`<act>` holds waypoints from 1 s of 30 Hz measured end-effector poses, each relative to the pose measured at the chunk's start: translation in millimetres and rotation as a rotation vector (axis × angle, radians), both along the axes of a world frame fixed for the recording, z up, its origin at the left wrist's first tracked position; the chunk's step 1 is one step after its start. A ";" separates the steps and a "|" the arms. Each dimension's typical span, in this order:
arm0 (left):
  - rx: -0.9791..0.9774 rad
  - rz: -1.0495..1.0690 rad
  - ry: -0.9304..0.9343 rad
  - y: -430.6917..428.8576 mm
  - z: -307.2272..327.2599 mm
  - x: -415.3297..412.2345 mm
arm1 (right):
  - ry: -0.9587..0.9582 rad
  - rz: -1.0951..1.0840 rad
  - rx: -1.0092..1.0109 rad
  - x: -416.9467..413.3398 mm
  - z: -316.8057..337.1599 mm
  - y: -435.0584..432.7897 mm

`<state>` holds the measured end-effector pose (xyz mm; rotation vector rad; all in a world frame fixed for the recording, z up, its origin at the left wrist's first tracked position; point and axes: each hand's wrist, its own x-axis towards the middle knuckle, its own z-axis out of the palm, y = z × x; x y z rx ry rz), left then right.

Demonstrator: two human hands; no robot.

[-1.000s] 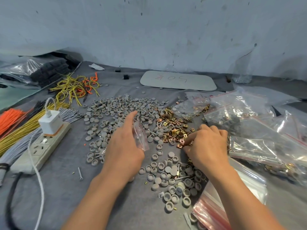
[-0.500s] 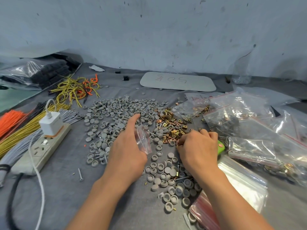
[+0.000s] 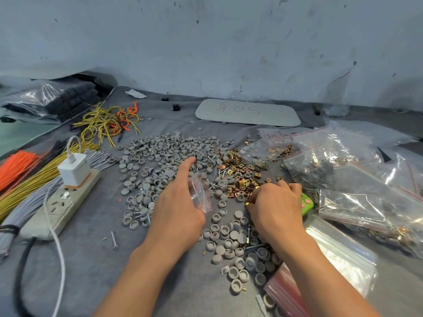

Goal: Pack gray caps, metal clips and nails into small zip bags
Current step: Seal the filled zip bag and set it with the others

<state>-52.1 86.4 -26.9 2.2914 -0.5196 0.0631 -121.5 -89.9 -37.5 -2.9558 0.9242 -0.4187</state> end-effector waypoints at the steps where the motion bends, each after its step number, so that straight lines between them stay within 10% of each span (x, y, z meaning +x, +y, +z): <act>1: 0.000 0.000 -0.001 0.4 0.0 0.2 | 0.010 0.010 -0.001 0.4 0.4 0.2; 7: -0.006 0.004 0.002 3.7 0.5 1.1 | -0.042 0.057 0.115 -1.2 2.5 1.8; 14: -0.015 -0.004 -0.024 5.2 0.1 2.9 | -0.318 0.196 0.842 -10.4 15.3 -2.6; 30: -0.325 -0.389 -0.027 11.4 16.6 -7.9 | -0.682 0.576 0.616 -26.1 49.6 50.1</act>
